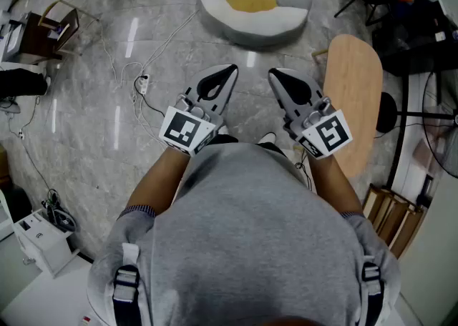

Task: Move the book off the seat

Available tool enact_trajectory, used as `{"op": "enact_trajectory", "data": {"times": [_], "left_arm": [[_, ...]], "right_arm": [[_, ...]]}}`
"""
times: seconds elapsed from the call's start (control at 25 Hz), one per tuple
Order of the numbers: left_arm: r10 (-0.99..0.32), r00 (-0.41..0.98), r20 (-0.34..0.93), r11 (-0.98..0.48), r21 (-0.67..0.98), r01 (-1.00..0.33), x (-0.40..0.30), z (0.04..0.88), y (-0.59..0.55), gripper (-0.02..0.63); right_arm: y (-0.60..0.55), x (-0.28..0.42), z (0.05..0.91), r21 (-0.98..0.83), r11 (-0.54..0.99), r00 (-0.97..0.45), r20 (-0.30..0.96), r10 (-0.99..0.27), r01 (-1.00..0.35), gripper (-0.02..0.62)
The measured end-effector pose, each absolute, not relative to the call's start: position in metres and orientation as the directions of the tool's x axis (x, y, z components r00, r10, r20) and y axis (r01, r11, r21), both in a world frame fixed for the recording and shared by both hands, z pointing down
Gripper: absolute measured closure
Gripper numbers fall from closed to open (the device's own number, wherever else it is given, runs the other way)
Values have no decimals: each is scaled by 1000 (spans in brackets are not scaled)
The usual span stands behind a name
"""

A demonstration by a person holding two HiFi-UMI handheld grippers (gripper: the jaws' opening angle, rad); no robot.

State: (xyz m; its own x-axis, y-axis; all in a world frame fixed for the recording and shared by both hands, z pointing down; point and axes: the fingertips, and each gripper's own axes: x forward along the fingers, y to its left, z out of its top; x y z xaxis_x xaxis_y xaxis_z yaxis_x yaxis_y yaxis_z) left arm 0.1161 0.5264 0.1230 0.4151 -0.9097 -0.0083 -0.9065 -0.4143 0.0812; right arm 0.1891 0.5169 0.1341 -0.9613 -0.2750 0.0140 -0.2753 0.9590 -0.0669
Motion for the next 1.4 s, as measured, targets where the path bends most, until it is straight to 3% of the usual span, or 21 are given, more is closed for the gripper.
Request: {"op": "enact_trajectory", "data": {"times": [0.68, 1.16, 1.32, 1.4], "left_arm": [[-921, 388, -29, -389, 61, -919, 95, 120, 549, 591], [-930, 356, 94, -349, 88, -933, 99, 149, 532, 590], [-939, 320, 127, -307, 114, -945, 90, 165, 529, 583], [-943, 302, 141, -284, 136, -949, 85, 173, 526, 547]], "right_arm": [[533, 172, 137, -78, 960, -963, 11, -269, -269, 588], [511, 178, 155, -106, 951, -955, 89, -282, -291, 586], [506, 174, 174, -148, 942, -947, 165, -276, -300, 517], [502, 173, 185, -163, 935, -936, 217, -277, -315, 498]]}}
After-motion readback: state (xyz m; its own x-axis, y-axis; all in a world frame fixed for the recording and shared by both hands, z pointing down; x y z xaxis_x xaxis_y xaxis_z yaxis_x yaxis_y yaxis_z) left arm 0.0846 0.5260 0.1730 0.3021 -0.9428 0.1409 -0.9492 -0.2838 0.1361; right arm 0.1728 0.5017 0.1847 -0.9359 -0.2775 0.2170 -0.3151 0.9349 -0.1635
